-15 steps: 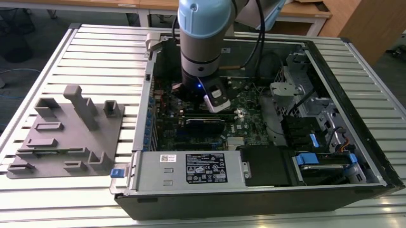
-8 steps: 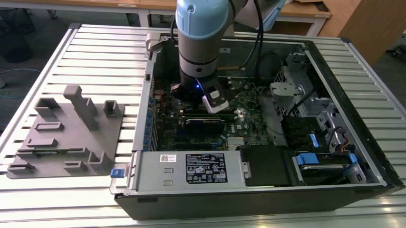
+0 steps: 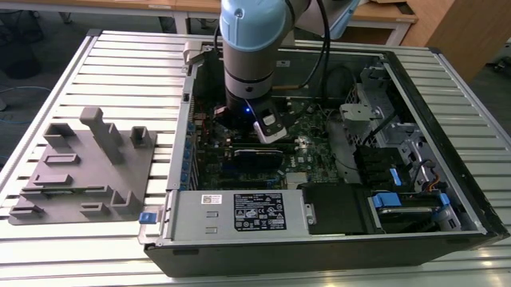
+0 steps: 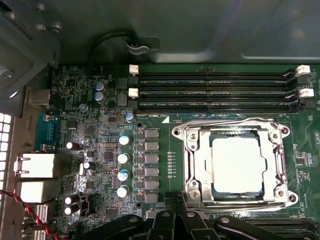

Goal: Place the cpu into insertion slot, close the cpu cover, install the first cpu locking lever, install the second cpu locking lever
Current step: 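Install the second cpu locking lever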

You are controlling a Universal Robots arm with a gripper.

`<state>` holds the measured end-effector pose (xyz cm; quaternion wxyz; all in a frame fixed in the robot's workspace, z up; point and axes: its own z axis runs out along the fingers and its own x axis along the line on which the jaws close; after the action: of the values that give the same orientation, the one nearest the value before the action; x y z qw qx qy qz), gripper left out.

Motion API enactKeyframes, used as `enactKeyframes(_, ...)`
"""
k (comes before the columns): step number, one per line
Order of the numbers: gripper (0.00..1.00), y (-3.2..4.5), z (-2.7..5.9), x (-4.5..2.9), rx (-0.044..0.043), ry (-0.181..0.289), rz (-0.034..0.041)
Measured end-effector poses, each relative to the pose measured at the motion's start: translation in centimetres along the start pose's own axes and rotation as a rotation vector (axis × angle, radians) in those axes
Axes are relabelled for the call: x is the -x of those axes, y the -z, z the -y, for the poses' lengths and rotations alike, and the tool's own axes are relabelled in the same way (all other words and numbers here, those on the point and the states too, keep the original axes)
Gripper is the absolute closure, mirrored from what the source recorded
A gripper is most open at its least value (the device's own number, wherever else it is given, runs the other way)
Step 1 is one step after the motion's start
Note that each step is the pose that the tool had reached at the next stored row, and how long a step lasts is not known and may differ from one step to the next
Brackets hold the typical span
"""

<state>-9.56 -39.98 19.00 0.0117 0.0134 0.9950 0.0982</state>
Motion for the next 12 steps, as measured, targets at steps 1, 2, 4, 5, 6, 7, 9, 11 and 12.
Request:
enactKeyframes(1, 0.89, -0.04, 0.01, -0.04, -0.0002, 0.000, -0.0001)
enactKeyframes(2, 0.89, -0.09, 0.03, -0.08, -0.0005, 0.000, -0.0003)
enactKeyframes(4, 0.89, -0.19, 0.06, -0.16, -0.0006, 0.000, -0.0003)
enactKeyframes(5, 0.89, -0.21, 0.06, -0.20, -0.0004, 0.000, -0.0002)
enactKeyframes(6, 0.89, -0.22, 0.06, -0.22, -0.0002, 0.000, -0.0001)
enactKeyframes(7, 0.89, -0.23, 0.05, -0.23, 0.0000, 0.000, 0.0000)
enactKeyframes(9, 0.89, -0.23, 0.05, -0.23, 0.0001, 0.000, 0.0000)
enactKeyframes(11, 0.89, -0.23, 0.05, -0.24, 0.0000, 0.000, 0.0001)
enactKeyframes(12, 0.89, -0.22, 0.05, -0.25, -0.0001, 0.000, 0.0000)
